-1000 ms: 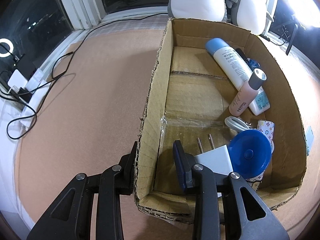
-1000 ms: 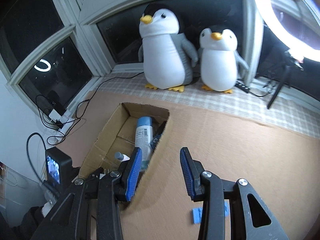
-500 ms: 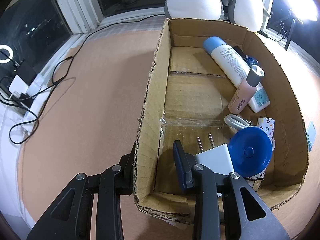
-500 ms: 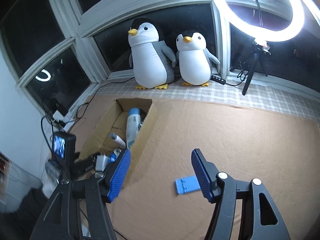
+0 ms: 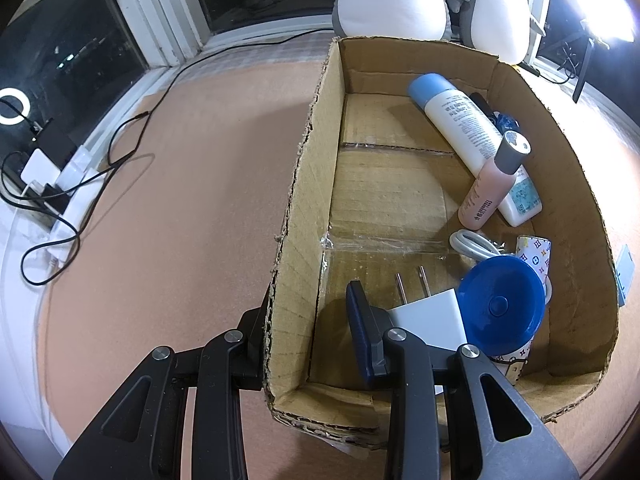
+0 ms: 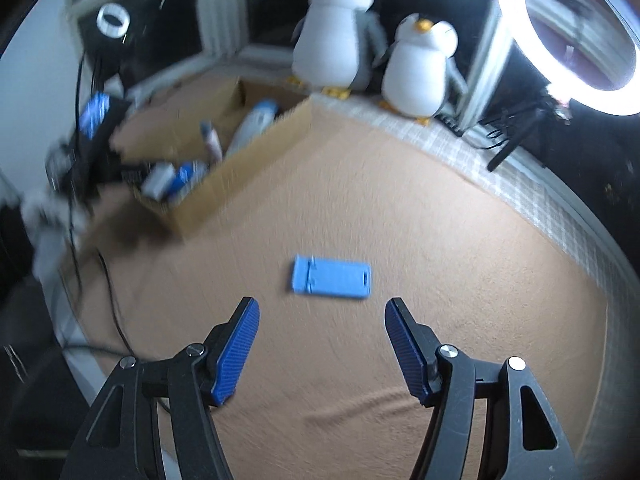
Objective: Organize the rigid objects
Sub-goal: 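Move the right gripper to the blue phone stand and grasp it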
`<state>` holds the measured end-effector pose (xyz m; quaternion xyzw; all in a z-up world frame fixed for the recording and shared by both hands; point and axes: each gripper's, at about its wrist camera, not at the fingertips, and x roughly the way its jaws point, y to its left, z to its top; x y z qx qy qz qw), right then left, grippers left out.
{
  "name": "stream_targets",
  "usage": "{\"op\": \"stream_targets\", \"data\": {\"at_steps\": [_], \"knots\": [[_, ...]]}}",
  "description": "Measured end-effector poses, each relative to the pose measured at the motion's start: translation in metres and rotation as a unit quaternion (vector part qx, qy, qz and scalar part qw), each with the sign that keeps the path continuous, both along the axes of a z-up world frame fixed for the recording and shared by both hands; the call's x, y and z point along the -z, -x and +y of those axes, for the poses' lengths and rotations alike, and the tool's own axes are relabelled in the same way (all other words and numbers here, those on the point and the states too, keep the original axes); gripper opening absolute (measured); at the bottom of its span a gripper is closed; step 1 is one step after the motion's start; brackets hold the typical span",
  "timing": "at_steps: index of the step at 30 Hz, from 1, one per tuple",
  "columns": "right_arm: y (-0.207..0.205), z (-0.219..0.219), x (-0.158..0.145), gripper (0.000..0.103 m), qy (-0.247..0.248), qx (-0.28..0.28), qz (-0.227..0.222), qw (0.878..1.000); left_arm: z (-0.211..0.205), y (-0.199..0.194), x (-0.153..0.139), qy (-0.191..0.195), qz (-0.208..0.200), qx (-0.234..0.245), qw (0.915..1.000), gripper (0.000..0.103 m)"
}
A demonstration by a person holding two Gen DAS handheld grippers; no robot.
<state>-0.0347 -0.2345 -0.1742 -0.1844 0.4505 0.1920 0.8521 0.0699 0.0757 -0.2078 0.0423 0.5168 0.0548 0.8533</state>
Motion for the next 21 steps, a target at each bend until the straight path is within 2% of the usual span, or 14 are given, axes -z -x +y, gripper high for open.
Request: {"op": "stream_targets", "data": {"at_steps": [6,13,18,21], "knots": [[-0.018,0.013,0.032,0.061,0.05,-0.054,0.019,0.997,0.0,0.0,0.0,0.001,0.001,-0.005,1.0,0.031],[-0.038,0.03,0.067,0.061,0.134,-0.118,0.03,0.983,0.003,-0.001,0.0,0.005,0.0,-0.01,0.9999,0.031],[-0.048,0.041,0.08,0.061,0.163,-0.14,0.022,0.976,0.004,-0.001,0.0,0.008,0.0,-0.015,0.9999,0.031],[-0.059,0.045,0.084,0.061,0.163,-0.146,0.021,0.976,0.004,-0.001,0.0,0.01,0.0,-0.017,0.9998,0.031]]}}
